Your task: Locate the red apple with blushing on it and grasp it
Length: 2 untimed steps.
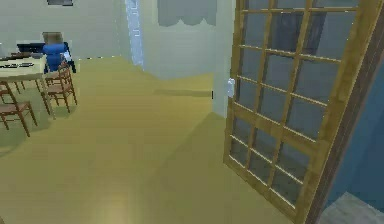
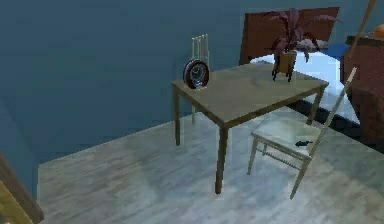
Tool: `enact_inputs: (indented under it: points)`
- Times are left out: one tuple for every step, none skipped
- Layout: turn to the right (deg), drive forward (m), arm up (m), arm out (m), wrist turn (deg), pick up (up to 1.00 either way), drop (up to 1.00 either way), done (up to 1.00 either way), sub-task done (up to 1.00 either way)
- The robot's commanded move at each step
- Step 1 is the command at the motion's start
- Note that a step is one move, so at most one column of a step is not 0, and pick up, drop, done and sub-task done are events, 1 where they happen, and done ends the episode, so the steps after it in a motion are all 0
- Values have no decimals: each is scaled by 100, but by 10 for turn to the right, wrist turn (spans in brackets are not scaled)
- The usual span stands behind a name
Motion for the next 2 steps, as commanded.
enact_inputs:
  points:
    - [0, 25, 0, 0, 0, 0, 0, 0, 0]
    - [-180, 0, 0, 0, 0, 0, 0, 0, 0]
